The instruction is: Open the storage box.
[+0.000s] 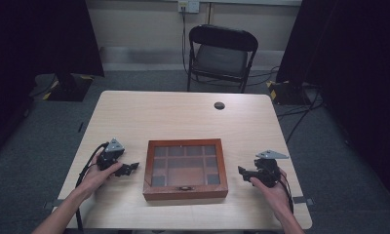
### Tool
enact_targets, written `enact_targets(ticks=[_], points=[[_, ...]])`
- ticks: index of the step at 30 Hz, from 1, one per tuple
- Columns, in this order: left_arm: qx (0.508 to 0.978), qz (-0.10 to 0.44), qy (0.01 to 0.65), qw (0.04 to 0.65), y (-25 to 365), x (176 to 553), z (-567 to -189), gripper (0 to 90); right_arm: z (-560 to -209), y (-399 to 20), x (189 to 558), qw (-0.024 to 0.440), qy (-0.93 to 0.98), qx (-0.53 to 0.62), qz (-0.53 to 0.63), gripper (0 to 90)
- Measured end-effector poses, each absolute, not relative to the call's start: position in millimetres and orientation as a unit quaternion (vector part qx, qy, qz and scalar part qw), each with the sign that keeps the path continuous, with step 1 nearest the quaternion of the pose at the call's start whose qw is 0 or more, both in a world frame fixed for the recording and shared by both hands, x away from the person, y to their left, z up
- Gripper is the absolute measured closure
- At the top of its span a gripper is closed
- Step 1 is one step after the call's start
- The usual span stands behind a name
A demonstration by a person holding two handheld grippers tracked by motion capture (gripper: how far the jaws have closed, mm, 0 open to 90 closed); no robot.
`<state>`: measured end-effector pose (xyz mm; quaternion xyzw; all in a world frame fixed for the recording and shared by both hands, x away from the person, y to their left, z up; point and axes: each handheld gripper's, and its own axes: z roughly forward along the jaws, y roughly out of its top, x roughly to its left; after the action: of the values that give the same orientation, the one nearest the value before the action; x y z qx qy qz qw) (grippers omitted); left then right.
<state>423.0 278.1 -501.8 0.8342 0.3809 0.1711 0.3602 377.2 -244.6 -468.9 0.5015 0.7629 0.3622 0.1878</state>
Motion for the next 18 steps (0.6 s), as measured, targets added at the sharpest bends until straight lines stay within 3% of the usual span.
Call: enact_targets(ticks=[6, 18], points=[[0.834, 0.171, 0.381, 0.36, 278.1, 423.0, -501.8, 10.1, -453.9, -241.2, 369.5, 0.17, 0.765, 0.479, 0.395, 25.7], [0.834, 0.171, 0.381, 0.36, 278.1, 423.0, -501.8, 10.1, -430.2, -228.4, 361.9, 0.141, 0.783, 0.437, 0.42, 38.6]])
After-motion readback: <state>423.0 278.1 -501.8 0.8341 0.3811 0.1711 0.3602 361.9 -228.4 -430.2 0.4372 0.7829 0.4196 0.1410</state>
